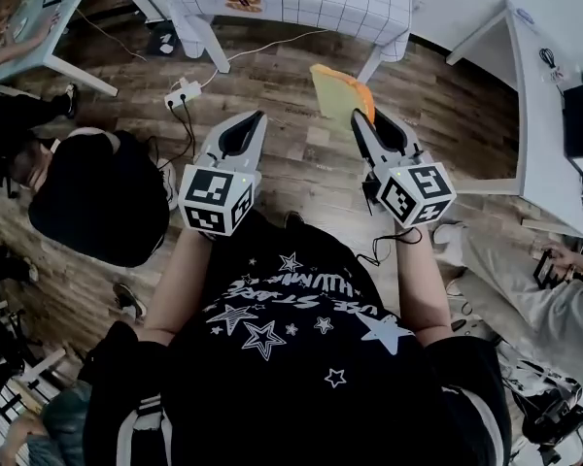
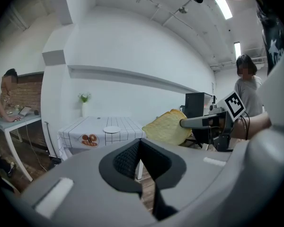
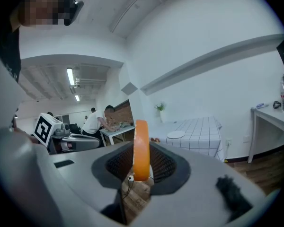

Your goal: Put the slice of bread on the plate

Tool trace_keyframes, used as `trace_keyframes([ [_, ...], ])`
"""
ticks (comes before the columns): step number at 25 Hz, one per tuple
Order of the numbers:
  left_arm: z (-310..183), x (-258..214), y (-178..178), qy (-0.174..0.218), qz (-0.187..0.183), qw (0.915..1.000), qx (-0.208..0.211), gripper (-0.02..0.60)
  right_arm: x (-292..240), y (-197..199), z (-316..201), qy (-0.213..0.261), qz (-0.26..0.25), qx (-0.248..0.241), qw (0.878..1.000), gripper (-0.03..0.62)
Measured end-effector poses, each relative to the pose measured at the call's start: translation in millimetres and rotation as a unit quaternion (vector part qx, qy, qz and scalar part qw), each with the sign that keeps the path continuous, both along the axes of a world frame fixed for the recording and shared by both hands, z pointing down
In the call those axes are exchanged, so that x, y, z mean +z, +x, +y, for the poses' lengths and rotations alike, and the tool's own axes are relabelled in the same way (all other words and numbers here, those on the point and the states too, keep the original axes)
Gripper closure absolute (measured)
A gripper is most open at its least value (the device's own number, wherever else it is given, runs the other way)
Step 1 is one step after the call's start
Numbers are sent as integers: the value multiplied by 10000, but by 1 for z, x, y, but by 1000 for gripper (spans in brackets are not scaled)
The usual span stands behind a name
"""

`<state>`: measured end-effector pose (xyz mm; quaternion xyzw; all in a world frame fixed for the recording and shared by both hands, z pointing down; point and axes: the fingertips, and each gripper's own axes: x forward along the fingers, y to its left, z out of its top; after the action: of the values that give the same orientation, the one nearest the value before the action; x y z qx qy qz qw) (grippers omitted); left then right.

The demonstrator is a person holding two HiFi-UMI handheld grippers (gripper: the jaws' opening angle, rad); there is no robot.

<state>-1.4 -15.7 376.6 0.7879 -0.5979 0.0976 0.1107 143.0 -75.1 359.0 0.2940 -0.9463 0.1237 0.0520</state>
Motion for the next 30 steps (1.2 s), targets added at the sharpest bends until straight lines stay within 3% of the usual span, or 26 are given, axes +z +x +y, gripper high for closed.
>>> trace_keyframes([
  [7,-30,-1,-20,-4,107,9999,-122,572,11,-10,-25,-121,65,-25,9999,496],
  [17,-112,15,-37,-81,317,9986,408,572,15,-7,-83,-161,284,661,9973,496],
  [30,-214,13,-131,-82,398,9965,734,572,17,-104,-168,-179,744,891,9931,496],
])
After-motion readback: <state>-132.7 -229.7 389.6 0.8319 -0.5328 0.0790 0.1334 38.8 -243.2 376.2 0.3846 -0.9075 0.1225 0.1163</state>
